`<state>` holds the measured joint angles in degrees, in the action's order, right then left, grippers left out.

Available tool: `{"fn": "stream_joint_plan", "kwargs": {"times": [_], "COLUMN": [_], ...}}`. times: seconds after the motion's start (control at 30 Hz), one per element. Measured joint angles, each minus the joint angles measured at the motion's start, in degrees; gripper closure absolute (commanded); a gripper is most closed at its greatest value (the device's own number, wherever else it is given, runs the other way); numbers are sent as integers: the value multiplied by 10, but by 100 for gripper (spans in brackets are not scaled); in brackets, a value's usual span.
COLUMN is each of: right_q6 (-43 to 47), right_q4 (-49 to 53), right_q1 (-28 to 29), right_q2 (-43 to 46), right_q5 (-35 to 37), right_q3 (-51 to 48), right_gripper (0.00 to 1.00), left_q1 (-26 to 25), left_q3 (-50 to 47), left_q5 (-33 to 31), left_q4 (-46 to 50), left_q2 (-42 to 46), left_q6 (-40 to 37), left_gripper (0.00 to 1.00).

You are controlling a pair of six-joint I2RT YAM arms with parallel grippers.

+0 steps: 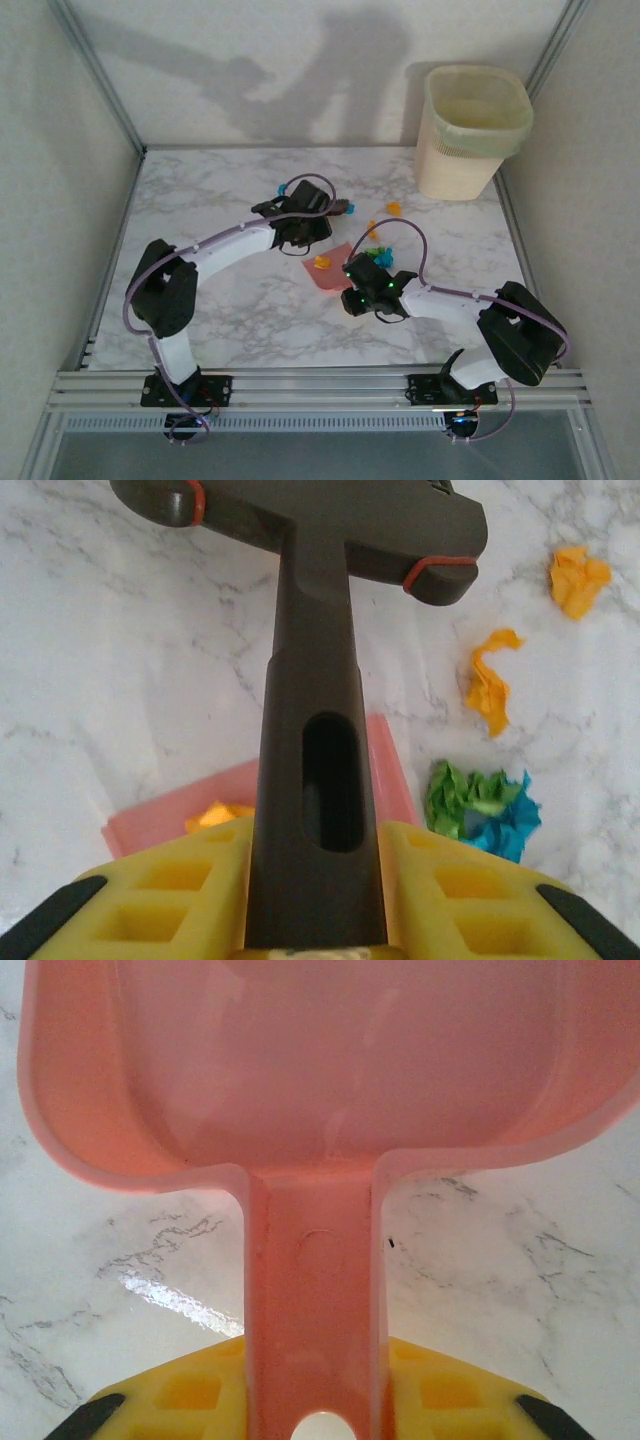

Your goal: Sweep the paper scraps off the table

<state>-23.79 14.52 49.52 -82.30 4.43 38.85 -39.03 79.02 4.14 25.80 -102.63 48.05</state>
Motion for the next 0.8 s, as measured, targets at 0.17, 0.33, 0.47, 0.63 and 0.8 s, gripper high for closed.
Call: {"fn": "stream_joint_plan", "kwargs": {"times": [0.17,0.33,0.47,0.63,0.8], "right_q6": [0,0,0,0,0], "right_q4": [0,0,0,0,0], "right_q1": [0,0,-2,-2,-3], "right_q2": [0,0,0,0,0], "right_q5": [0,0,0,0,0], "right_q3": [0,0,0,0,0], "right_gripper": [100,100,100,100,100], "left_q1": [-12,-14,-16,-43,-66], "left_q3": [-53,-114,-156,-174,-223], "left_q5": [12,24,38,50,61], "left_q4": [-5,-8,-6,0,-5], "left_q2": [46,100,147,176,205], "left_q6": [2,1,0,-5,-8], "left_gripper": [100,100,100,100,100]}}
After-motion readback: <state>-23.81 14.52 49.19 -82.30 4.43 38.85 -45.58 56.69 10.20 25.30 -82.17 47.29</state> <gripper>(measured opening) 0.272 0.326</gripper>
